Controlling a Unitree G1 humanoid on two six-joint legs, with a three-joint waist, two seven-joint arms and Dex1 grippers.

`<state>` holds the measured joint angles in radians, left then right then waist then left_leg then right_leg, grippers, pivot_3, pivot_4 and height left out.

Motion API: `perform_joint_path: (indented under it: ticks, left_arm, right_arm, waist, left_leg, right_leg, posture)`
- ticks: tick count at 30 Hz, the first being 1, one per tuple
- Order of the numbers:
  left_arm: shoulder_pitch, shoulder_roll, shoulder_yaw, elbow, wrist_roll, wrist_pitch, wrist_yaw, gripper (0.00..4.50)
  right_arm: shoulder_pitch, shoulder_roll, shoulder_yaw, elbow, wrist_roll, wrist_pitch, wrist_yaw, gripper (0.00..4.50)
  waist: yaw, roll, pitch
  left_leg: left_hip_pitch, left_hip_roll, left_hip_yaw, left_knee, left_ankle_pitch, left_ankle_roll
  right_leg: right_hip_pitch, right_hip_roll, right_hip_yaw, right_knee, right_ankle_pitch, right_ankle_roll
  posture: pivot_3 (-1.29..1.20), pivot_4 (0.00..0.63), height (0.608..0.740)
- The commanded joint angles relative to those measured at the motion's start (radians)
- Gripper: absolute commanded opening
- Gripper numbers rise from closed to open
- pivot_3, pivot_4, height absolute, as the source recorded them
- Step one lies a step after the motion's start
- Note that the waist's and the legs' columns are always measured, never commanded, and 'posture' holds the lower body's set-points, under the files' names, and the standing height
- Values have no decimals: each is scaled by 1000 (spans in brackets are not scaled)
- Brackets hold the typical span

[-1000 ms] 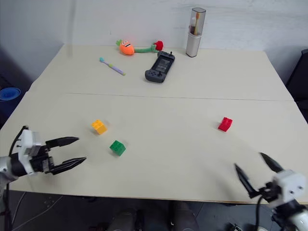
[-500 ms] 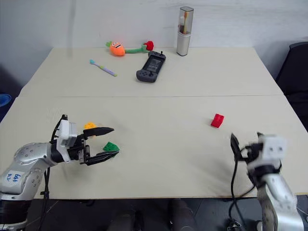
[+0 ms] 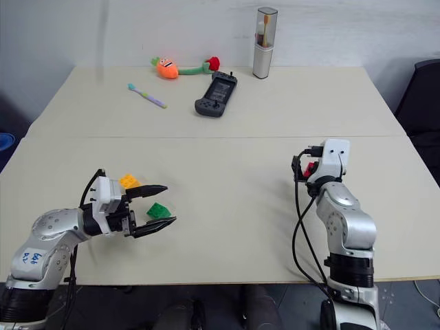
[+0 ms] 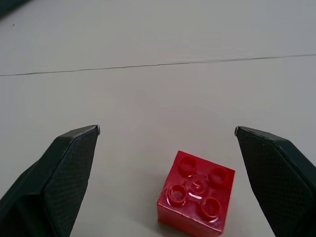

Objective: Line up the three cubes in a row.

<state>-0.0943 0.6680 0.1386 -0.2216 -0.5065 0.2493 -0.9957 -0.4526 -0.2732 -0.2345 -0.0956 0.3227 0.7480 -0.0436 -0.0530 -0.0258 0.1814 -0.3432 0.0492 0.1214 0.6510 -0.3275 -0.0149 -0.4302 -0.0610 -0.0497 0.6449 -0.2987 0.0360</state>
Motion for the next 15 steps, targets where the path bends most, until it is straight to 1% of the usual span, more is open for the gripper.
perform_joint_path:
  ticks: [1, 6, 7, 8, 10, 13, 15]
  left_arm:
    - [5, 5, 27, -41, -9, -9, 12, 4500]
    - [14, 7, 41, -37, -8, -14, 18, 4500]
    - [16, 5, 41, -38, -7, -16, 19, 4500]
    - [17, 5, 40, -38, -7, -16, 20, 4500]
    - [19, 2, 37, -40, -5, -19, 23, 4500]
    - [14, -1, 36, -39, -4, -19, 30, 4500]
    - [12, 2, 36, -30, -6, -21, 23, 4500]
  right_arm:
    - [-36, 10, -15, 23, -13, 17, -21, 3985]
    - [-22, 15, -22, -12, -17, 61, -36, 2223]
    - [-19, 14, -25, -16, -18, 54, -35, 1953]
    - [-18, 13, -26, -18, -18, 49, -33, 1527]
    - [-13, -3, -20, -59, 7, 67, 10, 1524]
    - [-11, -76, 24, -135, 103, 40, 244, 1524]
    - [29, -264, 146, -219, 141, -115, 667, 1524]
  waist:
    - [0, 0, 0]
    - [0, 0, 0]
    - [-1, 0, 0]
    - [-2, 0, 0]
    - [-4, 0, 0]
    - [-2, 1, 1]
    - [0, 3, 2]
  left_leg:
    - [0, 0, 0, 0, 0, 0]
    - [-1, 0, -1, 0, 0, 0]
    - [-1, 0, -1, 0, 0, 0]
    - [-1, 0, -1, 0, 0, 0]
    - [-1, 0, 0, -1, 0, 0]
    - [-2, 0, -1, -1, 0, 1]
    - [-2, 0, -1, -1, -2, 3]
  right_leg:
    - [0, 0, 0, 0, 0, 0]
    - [-1, 0, 0, 0, 0, 0]
    - [-1, 0, 0, 0, 0, 0]
    - [-1, 0, 0, 0, 0, 0]
    - [-1, 0, 0, 0, 0, 0]
    - [-2, 0, 0, 0, 0, 0]
    - [-2, 0, -1, -1, 0, 0]
  posture:
    - [0, 150, 740]
    - [0, 150, 740]
    - [0, 150, 740]
    - [0, 150, 740]
    - [0, 150, 740]
    - [0, 150, 740]
    - [0, 150, 740]
